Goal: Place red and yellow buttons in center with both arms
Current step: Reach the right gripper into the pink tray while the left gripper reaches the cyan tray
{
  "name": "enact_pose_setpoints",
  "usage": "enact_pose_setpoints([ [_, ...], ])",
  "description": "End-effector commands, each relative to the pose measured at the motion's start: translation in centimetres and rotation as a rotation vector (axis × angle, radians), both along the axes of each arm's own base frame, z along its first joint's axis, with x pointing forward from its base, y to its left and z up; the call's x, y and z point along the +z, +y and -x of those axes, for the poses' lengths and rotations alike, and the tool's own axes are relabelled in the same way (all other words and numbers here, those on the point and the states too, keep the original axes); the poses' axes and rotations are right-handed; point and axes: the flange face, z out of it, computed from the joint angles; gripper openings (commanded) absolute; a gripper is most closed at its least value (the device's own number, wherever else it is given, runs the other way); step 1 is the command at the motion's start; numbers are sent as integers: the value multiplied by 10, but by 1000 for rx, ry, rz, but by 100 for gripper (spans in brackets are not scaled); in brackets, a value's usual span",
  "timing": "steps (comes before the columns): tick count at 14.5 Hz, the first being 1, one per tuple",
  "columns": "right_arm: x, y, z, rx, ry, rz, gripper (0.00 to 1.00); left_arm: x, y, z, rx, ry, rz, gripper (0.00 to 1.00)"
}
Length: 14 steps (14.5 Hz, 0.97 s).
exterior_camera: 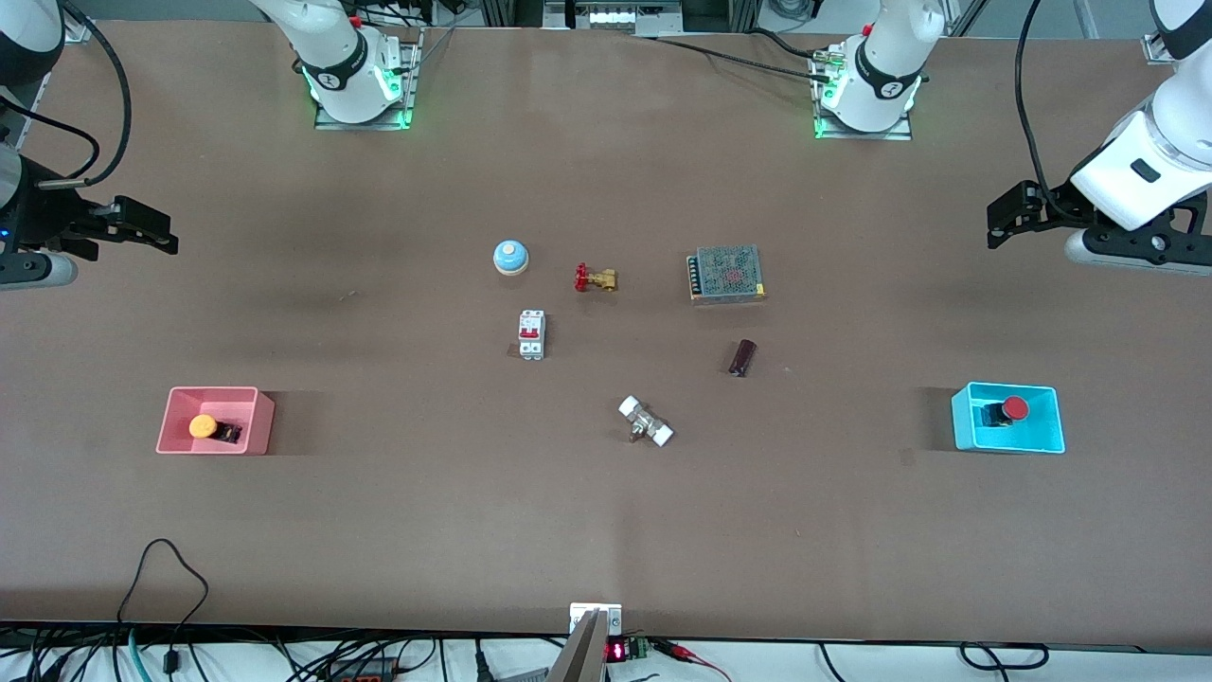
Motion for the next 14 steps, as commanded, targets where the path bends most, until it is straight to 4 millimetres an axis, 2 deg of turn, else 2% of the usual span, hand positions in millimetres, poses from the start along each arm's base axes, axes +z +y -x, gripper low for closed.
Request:
enact_pose_setpoints([
  [1,1,2,0,-5,7,5,100,5,-1,-2,-8,8,13,100],
  [7,0,-2,-2,-7,3,0,100,5,-2,-2,-10,9,13,100],
  [10,-23,-1,-15,8,38,14,100,4,-1,-3,-8,9,13,100],
  [14,-59,-12,-38,4,30,46,100,-10,0,-11,-5,26,12,100],
])
